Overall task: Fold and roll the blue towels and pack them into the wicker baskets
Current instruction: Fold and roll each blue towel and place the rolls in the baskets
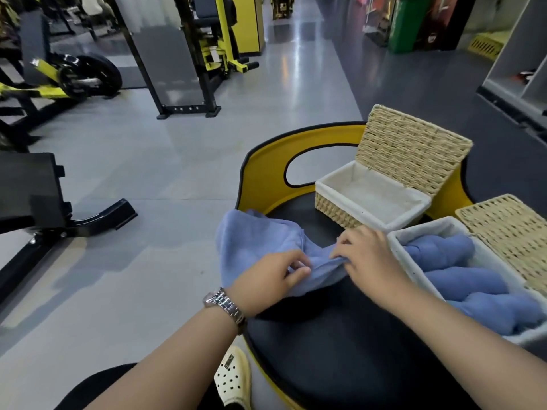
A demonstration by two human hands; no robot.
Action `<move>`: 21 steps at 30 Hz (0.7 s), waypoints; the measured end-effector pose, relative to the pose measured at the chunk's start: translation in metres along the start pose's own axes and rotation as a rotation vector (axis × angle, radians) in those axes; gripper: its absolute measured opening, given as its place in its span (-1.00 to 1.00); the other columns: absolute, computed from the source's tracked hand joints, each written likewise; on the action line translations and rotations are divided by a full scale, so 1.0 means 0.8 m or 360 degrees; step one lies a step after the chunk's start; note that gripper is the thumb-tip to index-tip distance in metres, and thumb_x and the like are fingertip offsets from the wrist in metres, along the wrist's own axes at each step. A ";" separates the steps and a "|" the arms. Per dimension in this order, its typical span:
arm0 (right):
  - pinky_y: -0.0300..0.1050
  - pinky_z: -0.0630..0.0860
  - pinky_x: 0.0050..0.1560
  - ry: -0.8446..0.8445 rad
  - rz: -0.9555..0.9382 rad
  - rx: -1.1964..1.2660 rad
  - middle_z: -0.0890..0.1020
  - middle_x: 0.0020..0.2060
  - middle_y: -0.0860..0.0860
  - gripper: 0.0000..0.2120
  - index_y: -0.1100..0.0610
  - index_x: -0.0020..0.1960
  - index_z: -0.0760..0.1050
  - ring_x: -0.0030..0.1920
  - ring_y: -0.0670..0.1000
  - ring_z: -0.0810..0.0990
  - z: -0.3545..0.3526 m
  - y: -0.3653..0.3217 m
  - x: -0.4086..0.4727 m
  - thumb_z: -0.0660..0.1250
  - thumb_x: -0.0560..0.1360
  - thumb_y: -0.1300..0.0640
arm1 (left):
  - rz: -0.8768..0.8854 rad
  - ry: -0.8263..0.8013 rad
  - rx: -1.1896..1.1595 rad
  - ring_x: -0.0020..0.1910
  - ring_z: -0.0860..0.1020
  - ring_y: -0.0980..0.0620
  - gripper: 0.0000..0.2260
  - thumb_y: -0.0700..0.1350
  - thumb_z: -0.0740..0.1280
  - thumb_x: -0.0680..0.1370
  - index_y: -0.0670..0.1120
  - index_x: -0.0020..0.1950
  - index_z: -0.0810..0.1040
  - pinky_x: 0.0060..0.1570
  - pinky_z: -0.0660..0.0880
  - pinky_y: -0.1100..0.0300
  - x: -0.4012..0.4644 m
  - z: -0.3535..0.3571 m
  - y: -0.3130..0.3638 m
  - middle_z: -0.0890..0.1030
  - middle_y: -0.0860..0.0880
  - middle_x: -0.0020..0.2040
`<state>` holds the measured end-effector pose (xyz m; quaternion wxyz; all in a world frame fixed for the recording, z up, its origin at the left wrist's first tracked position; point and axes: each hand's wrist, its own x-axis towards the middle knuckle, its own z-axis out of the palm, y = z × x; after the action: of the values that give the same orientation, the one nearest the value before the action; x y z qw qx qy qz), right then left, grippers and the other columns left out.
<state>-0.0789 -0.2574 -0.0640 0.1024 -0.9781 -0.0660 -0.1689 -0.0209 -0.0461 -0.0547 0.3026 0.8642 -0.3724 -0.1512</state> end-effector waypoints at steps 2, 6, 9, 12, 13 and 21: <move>0.06 0.42 -0.13 -0.0141 0.0082 -0.0228 0.57 -0.19 -0.01 -0.83 0.01 -0.27 0.61 -0.15 0.15 0.54 -0.012 0.034 -0.007 0.34 0.24 0.25 | -0.0106 0.0106 0.0105 -0.18 0.55 0.23 -0.85 -0.04 0.20 0.58 0.06 0.10 0.52 -0.08 0.49 0.23 0.005 -0.001 -0.018 0.63 0.12 -0.09; -0.02 0.24 0.22 -0.0888 0.0454 -0.0558 0.38 0.23 -0.03 -0.72 -0.11 0.10 0.52 0.28 0.11 0.30 -0.033 0.077 -0.027 0.28 0.46 0.18 | -0.0155 0.0177 0.0342 0.00 0.59 0.01 -0.78 -0.04 0.23 0.54 0.01 0.14 0.55 0.05 0.48 0.13 0.016 -0.006 -0.040 0.65 0.03 0.03; -0.08 0.22 0.21 -0.0777 0.0362 -0.0484 0.41 0.22 -0.09 -0.74 -0.15 0.10 0.53 0.27 0.06 0.31 -0.035 0.059 -0.034 0.25 0.48 0.13 | -0.0022 0.0013 0.0851 0.14 0.49 -0.05 -0.53 0.13 0.40 0.38 0.11 0.28 0.46 0.06 0.40 0.10 0.016 0.002 -0.049 0.53 0.07 0.20; -0.06 0.33 0.16 -0.0781 0.0158 -0.0255 0.51 0.15 -0.06 -0.69 -0.09 0.21 0.46 0.17 0.06 0.45 -0.025 0.030 -0.046 0.29 0.46 -0.02 | -0.0080 0.0016 0.1210 0.06 0.53 -0.09 -0.34 0.13 0.52 0.16 0.14 0.24 0.48 0.00 0.42 0.08 0.012 0.018 -0.061 0.53 0.05 0.20; -0.07 0.40 0.11 -0.0906 0.0205 -0.0083 0.54 0.14 -0.04 -0.60 -0.08 0.27 0.39 0.14 0.06 0.50 -0.018 0.021 -0.052 0.32 0.45 -0.07 | -0.0099 0.0058 0.1264 0.04 0.55 -0.10 -0.33 0.09 0.55 0.11 0.13 0.21 0.51 -0.02 0.44 0.09 0.013 0.021 -0.066 0.55 0.02 0.18; -0.26 0.51 -0.05 -0.1249 0.0675 0.0961 0.64 -0.14 -0.04 -0.27 -0.19 0.52 -0.06 -0.16 -0.12 0.59 0.042 -0.012 -0.057 0.28 0.50 0.06 | -0.0593 -0.0124 0.1422 0.12 0.55 -0.11 -0.80 -0.14 0.19 0.51 -0.03 0.08 0.52 0.05 0.41 0.09 0.007 0.032 -0.073 0.61 -0.06 0.11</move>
<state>-0.1124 -0.2446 -0.1084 0.3786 -0.8866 0.0540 0.2602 0.0024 -0.0290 -0.1115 -0.1444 0.9553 -0.2509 -0.0603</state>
